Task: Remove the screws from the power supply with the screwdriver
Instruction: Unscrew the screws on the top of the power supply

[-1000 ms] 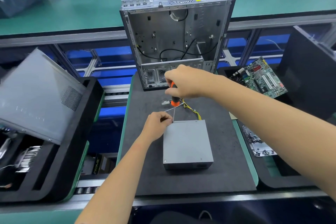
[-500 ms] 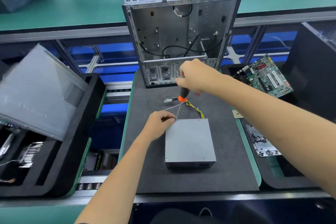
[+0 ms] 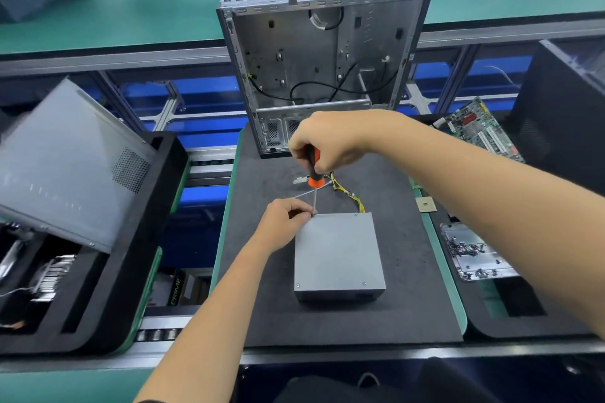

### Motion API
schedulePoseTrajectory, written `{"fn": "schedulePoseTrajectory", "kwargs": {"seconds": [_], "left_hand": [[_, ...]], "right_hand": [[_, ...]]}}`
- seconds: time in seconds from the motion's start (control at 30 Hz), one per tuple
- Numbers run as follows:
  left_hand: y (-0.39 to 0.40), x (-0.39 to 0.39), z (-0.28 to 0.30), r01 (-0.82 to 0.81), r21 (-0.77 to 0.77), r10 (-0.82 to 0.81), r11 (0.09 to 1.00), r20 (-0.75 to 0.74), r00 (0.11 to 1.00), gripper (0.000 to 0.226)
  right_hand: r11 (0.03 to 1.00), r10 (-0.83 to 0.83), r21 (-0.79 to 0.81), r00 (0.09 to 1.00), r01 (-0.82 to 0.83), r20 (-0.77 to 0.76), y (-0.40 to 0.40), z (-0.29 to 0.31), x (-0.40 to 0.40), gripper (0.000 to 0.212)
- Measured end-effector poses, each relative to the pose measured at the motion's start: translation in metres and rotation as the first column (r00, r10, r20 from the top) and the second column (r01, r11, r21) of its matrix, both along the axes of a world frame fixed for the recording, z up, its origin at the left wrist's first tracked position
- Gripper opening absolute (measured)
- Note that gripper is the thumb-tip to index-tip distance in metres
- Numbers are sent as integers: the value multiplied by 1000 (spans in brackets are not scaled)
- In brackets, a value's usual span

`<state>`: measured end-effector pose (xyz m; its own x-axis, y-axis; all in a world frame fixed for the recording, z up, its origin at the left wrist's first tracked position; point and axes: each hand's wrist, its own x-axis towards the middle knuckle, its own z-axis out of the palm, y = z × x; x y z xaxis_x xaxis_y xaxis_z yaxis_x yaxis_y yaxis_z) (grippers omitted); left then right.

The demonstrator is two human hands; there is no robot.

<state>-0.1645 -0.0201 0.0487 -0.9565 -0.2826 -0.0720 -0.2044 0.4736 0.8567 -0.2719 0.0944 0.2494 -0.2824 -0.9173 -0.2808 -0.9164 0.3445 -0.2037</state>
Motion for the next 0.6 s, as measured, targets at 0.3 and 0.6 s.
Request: {"fn": "schedulePoseTrajectory", "kwargs": {"seconds": [0.3,0.6], "left_hand": [[-1,0,3,33,-69,-32,997,18,999,30],[1,1,5,5,-116,4,993,72,997,27]], "right_hand": [[997,-58,-65,967,44,-247,-17,-14,18,16],[999,31,-21,998,-30,52,2,3,3,28]]}}
